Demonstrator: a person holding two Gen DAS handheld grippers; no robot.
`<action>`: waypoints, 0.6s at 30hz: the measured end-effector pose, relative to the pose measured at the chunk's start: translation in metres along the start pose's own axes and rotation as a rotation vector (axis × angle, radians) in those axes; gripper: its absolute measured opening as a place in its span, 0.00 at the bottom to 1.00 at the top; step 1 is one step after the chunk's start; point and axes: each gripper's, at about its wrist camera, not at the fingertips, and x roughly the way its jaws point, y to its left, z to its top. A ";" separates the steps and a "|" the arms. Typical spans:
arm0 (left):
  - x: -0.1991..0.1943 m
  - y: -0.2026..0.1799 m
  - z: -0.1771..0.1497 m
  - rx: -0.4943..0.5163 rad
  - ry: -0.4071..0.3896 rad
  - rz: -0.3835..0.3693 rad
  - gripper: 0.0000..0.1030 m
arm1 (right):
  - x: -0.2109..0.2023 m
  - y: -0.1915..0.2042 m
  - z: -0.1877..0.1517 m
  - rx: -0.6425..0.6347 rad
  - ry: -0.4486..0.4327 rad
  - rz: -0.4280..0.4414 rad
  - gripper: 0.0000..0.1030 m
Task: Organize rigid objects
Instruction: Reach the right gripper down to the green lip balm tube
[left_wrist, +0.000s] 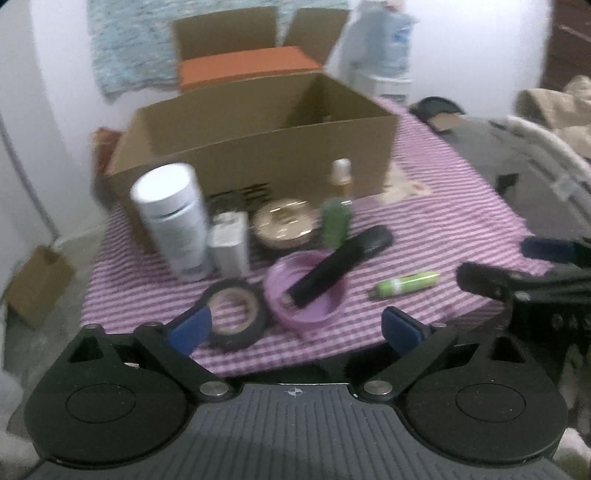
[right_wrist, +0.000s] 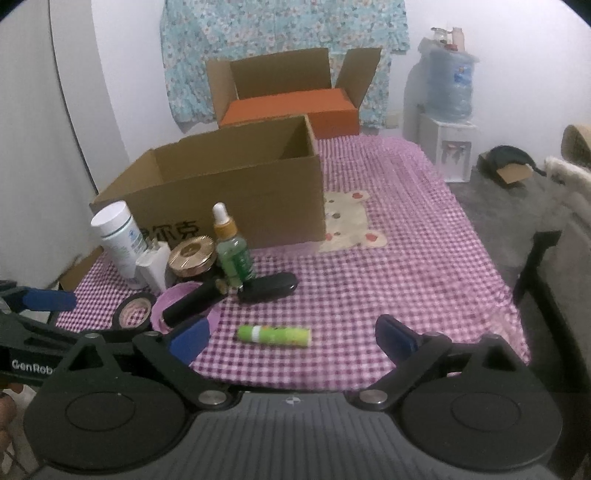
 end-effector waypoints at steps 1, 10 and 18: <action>0.002 -0.002 0.002 0.007 0.006 -0.033 0.95 | 0.000 -0.005 0.002 -0.007 -0.004 0.009 0.89; 0.027 -0.024 0.014 0.047 0.081 -0.173 0.64 | 0.044 -0.042 0.029 0.036 0.118 0.210 0.62; 0.050 -0.032 0.017 0.047 0.163 -0.235 0.41 | 0.088 -0.043 0.032 0.033 0.238 0.328 0.39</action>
